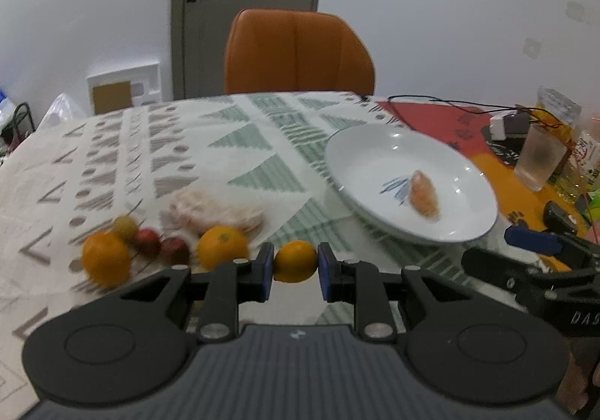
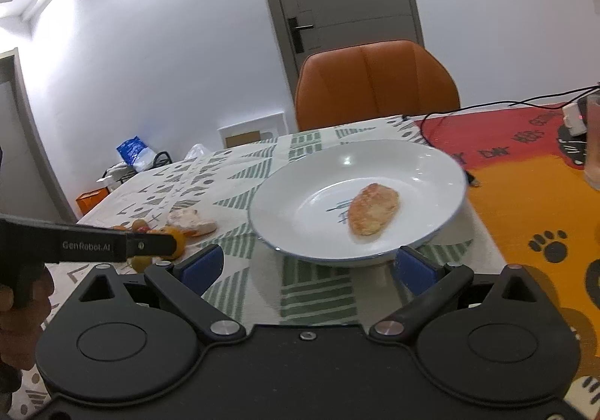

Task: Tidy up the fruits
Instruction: 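Move the small orange over the white plate and open the left tool, then withdraw both tools from the plate back toward the fruit cluster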

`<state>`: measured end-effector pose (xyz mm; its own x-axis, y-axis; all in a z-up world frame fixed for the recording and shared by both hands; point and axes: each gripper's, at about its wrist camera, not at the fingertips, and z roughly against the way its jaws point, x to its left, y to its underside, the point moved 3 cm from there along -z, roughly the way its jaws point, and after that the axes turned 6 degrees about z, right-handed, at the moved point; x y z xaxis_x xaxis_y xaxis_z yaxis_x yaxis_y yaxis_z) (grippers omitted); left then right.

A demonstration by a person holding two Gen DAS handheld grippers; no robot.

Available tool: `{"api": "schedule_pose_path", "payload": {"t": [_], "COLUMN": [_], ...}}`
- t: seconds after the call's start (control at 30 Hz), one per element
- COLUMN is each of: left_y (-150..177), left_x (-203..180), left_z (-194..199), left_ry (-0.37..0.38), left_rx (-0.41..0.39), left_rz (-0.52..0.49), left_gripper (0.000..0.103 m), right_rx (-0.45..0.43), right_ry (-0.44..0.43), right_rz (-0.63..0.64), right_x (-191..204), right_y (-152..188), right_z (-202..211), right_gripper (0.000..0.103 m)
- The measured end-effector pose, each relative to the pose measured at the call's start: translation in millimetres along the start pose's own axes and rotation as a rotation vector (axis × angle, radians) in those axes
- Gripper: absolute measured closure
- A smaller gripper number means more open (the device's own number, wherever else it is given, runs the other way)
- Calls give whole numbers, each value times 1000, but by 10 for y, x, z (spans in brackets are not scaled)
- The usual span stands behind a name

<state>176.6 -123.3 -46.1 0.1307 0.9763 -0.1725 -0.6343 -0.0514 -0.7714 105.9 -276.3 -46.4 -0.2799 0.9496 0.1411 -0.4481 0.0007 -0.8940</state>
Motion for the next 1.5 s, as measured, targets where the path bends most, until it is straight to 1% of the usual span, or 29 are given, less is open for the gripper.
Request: {"api": "schedule_pose_path", "payload": {"t": [0.17, 0.6, 0.8, 0.87, 1.0, 1.07, 1.1, 1.17, 1.2, 1.27, 1.3, 1.37, 1.5], "left_y": [-102, -264, -313, -324, -328, -332, -337, -339, -339, -334, -332, -328, -316], "left_x": [-177, -618, -725, -743, -755, -708, -684, -615, -581, -509, -469, -373, -177], "left_z": [-28, -149, -229, -243, -196, -164, -148, -109, -88, -43, -18, 49, 181], "left_ry": [25, 89, 102, 95, 70, 60, 54, 30, 18, -7, -17, -29, -63], "left_rx": [-22, -45, -46, -45, -77, -80, -82, -90, -94, -102, -105, -117, -149], "left_rz": [-29, -91, -103, -102, -125, -113, -107, -98, -97, -94, -89, -73, -33], "left_gripper": [80, 80, 80, 79, 72, 63, 60, 48, 45, 33, 31, 21, 17], "right_rx": [-6, -23, -25, -24, -23, -22, -21, -20, -20, -18, -17, -16, -16], "right_ry": [13, 48, 57, 59, 56, 52, 50, 45, 41, 36, 34, 29, 20], "right_rz": [-8, -38, -45, -47, -50, -49, -48, -45, -43, -39, -38, -35, -22], "right_x": [-83, -337, -406, -417, -419, -404, -395, -372, -354, -320, -304, -275, -192], "right_y": [4, -7, 0, 5, 5, 6, 6, 6, 6, 3, 1, -4, -22], "right_z": [43, 161, 196, 198, 185, 176, 173, 163, 155, 138, 129, 113, 93], "right_gripper": [4, 4, 4, 4, 4, 4, 4, 4, 4, 4, 4, 4, 4]}}
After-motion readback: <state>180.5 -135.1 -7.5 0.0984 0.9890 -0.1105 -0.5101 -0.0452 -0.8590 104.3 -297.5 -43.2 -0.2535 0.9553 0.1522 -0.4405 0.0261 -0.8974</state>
